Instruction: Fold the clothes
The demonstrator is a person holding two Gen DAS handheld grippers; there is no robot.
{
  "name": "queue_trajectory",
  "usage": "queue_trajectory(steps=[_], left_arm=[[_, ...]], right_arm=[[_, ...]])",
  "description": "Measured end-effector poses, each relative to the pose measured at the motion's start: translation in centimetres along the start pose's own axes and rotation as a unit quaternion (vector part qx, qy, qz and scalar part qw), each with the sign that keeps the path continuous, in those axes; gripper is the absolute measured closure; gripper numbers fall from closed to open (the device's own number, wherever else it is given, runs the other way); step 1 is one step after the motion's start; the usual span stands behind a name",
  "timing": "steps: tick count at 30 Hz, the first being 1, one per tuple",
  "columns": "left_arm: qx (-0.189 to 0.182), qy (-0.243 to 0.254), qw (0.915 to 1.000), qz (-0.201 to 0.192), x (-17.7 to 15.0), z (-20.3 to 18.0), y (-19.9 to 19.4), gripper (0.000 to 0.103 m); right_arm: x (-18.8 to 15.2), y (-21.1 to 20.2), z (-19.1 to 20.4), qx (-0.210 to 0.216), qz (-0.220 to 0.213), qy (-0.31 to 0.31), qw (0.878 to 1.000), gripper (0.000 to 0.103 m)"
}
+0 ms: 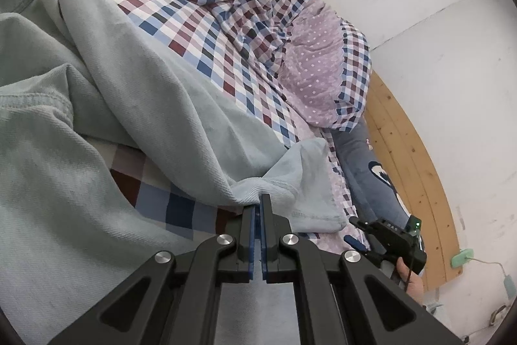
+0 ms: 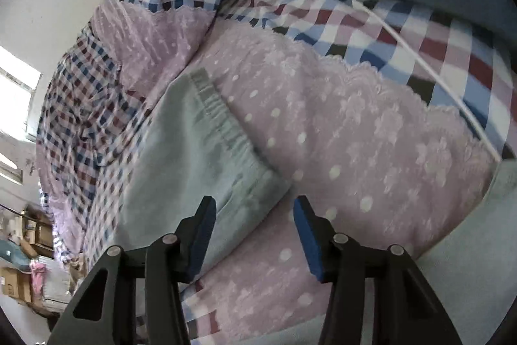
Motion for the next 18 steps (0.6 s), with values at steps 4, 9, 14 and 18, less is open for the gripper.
queue_trajectory(steps=[4, 9, 14, 18], left_arm=[[0.007, 0.007, 0.9999, 0.007, -0.1, -0.1, 0.2, 0.102], [0.016, 0.0, 0.9994, 0.032, -0.3, 0.3, 0.3, 0.101], [0.027, -0.031, 0.9985, 0.037, 0.0, 1.5, -1.8, 0.08], [0.027, -0.046, 0.9985, -0.005, 1.4, 1.9, -5.5, 0.07]], right_arm=[[0.1, 2.2, 1.6, -0.009, 0.024, 0.001, 1.0, 0.049], [0.8, 3.2, 2.8, -0.034, 0.004, 0.007, 0.999, 0.092], [1.7, -2.1, 1.0, 0.001, -0.082, 0.043, 0.996, 0.094], [1.2, -8.7, -1.3, 0.061, -0.119, 0.094, 0.987, 0.095]])
Point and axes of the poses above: each gripper's, at about its wrist camera, not at the fingertips, and y roughly the way its jaws point, z to its left, x to its top, the point moved 2 cm from there along y, roughly the way its jaws point, and after that the axes turned 15 degrees about -x, right-handed, at the moved point
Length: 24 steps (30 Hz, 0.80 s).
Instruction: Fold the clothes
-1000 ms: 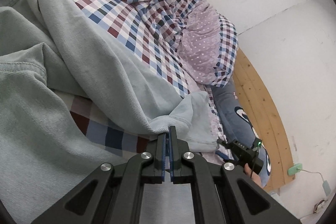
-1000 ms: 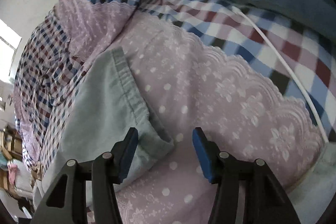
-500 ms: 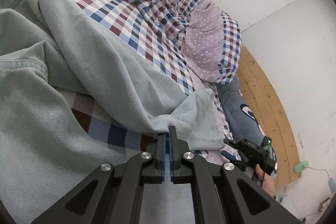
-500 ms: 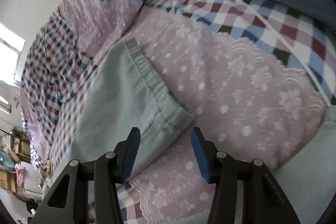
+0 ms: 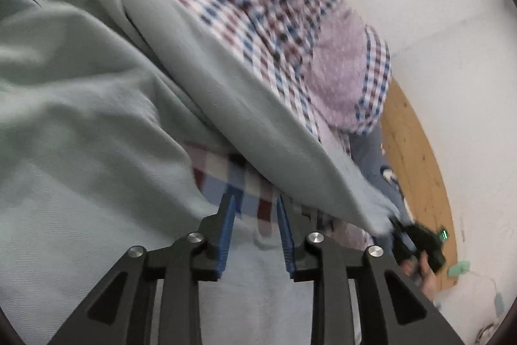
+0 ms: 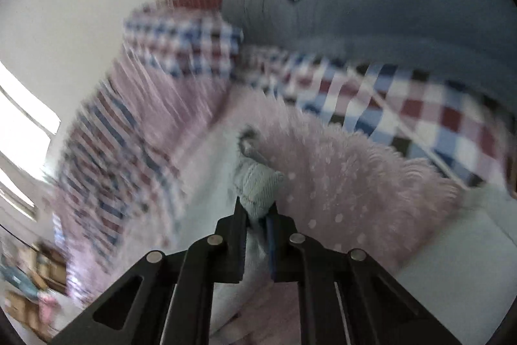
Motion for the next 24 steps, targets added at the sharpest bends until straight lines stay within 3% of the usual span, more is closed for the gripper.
queue_trajectory(steps=[2, 6, 9, 13, 17, 20, 22, 24], left_arm=[[-0.002, -0.005, 0.9997, -0.024, 0.9, 0.1, -2.0, 0.064], [-0.008, -0.015, 0.9977, -0.066, 2.7, 0.8, -4.7, 0.063], [-0.008, -0.02, 0.9961, -0.085, 3.5, 1.3, -5.8, 0.063], [0.005, -0.023, 0.9958, -0.089, 4.0, 2.5, -6.5, 0.063], [0.007, -0.015, 0.9951, -0.098, 4.7, 2.9, -6.9, 0.063], [0.009, 0.005, 0.9944, -0.105, 5.1, 2.6, -7.2, 0.063], [0.011, 0.01, 0.9949, -0.099, 4.9, 2.6, -6.7, 0.063], [0.016, 0.012, 0.9961, -0.085, 4.6, 2.7, -6.1, 0.063]], right_arm=[[0.5, -3.1, 0.5, 0.028, -0.011, 0.011, 0.999, 0.095], [2.3, -8.7, 4.1, 0.08, -0.047, 0.018, 0.996, 0.095], [5.3, -9.4, 8.6, 0.086, -0.087, 0.003, 0.992, 0.095], [10.6, -4.0, 16.2, 0.03, -0.109, -0.032, 0.993, 0.094], [14.5, 6.4, 22.7, -0.017, -0.078, -0.098, 0.992, 0.087], [12.4, 8.3, 23.0, -0.024, -0.101, -0.109, 0.989, 0.074], [10.4, 8.0, 22.2, -0.009, -0.111, -0.111, 0.987, 0.047], [7.7, 7.8, 20.9, 0.0, -0.095, -0.13, 0.987, 0.044]])
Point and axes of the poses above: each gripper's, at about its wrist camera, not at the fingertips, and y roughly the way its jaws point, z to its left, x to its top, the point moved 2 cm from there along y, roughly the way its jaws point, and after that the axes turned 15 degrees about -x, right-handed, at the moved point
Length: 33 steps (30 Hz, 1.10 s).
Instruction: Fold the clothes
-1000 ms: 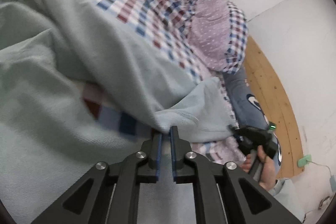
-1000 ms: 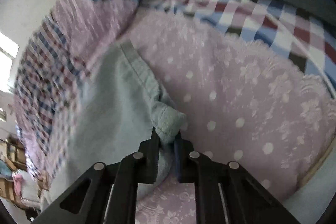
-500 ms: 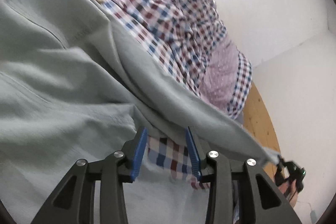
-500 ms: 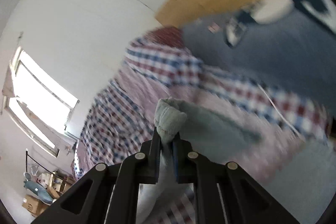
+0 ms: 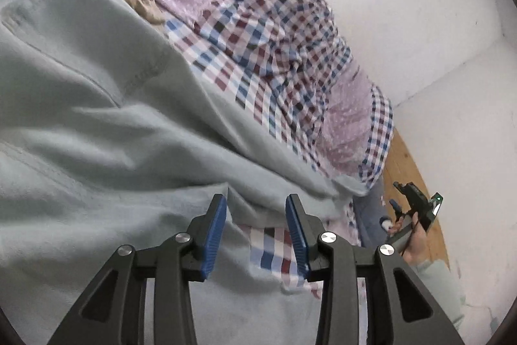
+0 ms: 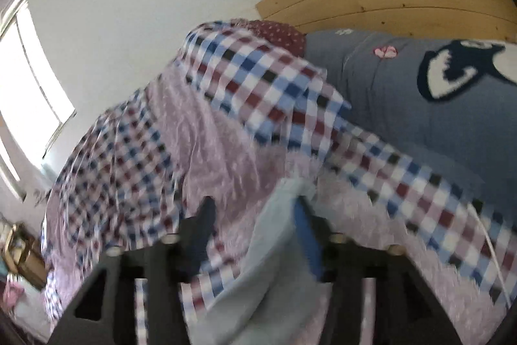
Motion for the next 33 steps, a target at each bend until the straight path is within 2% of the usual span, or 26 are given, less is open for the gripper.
queue_trajectory(steps=[4, 7, 11, 17, 20, 21, 22, 23, 25, 29, 30, 33], left_arm=[[0.035, 0.027, 0.9989, 0.017, -0.4, -0.2, 0.1, 0.063], [0.048, 0.03, 0.9983, 0.014, -0.3, -0.1, -0.5, 0.063], [0.056, 0.023, 0.998, 0.02, -0.6, 0.7, -0.9, 0.063], [0.075, 0.026, 0.9966, 0.024, -0.6, 2.0, -0.1, 0.063], [0.082, 0.025, 0.996, 0.025, -0.7, 2.5, 0.2, 0.063], [0.082, 0.025, 0.996, 0.025, -0.7, 2.6, 0.2, 0.063], [0.082, 0.025, 0.996, 0.024, -0.6, 2.6, 0.3, 0.063], [0.083, 0.026, 0.996, 0.024, -0.6, 2.6, 0.3, 0.063], [0.083, 0.029, 0.9959, 0.022, -0.6, 2.6, 0.3, 0.063], [0.083, 0.029, 0.9959, 0.023, -0.6, 2.7, 0.3, 0.063], [0.083, 0.028, 0.9959, 0.023, -0.6, 2.7, 0.3, 0.063], [0.083, 0.027, 0.9959, 0.024, -0.7, 2.7, 0.3, 0.063]], right_arm=[[-5.7, 0.2, -1.4, 0.044, 0.068, -0.043, 0.996, 0.044], [-7.8, 1.8, -4.1, 0.03, 0.093, -0.037, 0.994, 0.044], [-7.5, 6.2, -8.1, 0.03, 0.142, 0.033, 0.989, 0.044], [-6.3, 12.5, -8.7, 0.016, 0.146, 0.019, 0.989, 0.046], [-6.1, 14.4, -6.9, 0.037, 0.144, -0.001, 0.989, 0.053], [-6.1, 15.0, -6.3, 0.037, 0.143, -0.01, 0.989, 0.059], [-6.3, 15.5, -5.6, 0.032, 0.142, -0.022, 0.989, 0.068], [-6.5, 16.1, -5.0, 0.024, 0.143, -0.036, 0.989, 0.083], [-6.6, 16.4, -3.9, -0.003, 0.139, -0.069, 0.988, 0.098], [-4.4, 10.0, -2.6, -0.055, 0.02, -0.073, 0.996, 0.101], [-4.5, 9.6, -2.6, -0.072, 0.023, -0.077, 0.994, 0.101], [-5.8, 11.7, -3.8, -0.124, 0.101, -0.082, 0.984, 0.1]])
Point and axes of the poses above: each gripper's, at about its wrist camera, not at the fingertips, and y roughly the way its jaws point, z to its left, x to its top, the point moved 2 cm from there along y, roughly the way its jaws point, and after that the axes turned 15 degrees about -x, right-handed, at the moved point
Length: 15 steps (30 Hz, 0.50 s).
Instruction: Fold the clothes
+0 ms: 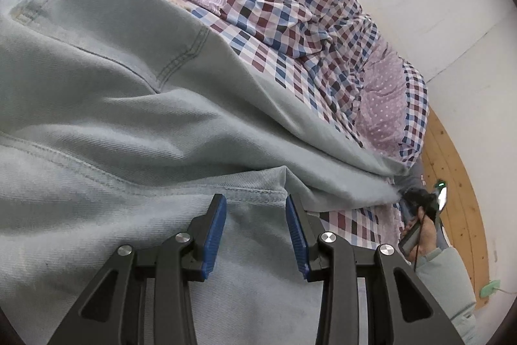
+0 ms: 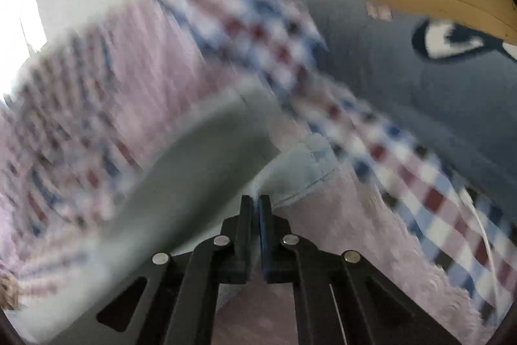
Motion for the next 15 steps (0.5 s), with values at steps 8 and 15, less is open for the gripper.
queue_trajectory(steps=[8, 15], left_arm=[[-0.003, -0.002, 0.9999, -0.01, 0.4, 0.0, -0.8, 0.063], [-0.007, -0.009, 0.9998, -0.014, 0.7, 0.0, -1.1, 0.063]], right_arm=[[-0.4, -0.1, -5.9, -0.037, 0.017, 0.077, 0.996, 0.097], [0.0, -1.6, -2.3, 0.075, 0.023, 0.037, 0.996, 0.095]])
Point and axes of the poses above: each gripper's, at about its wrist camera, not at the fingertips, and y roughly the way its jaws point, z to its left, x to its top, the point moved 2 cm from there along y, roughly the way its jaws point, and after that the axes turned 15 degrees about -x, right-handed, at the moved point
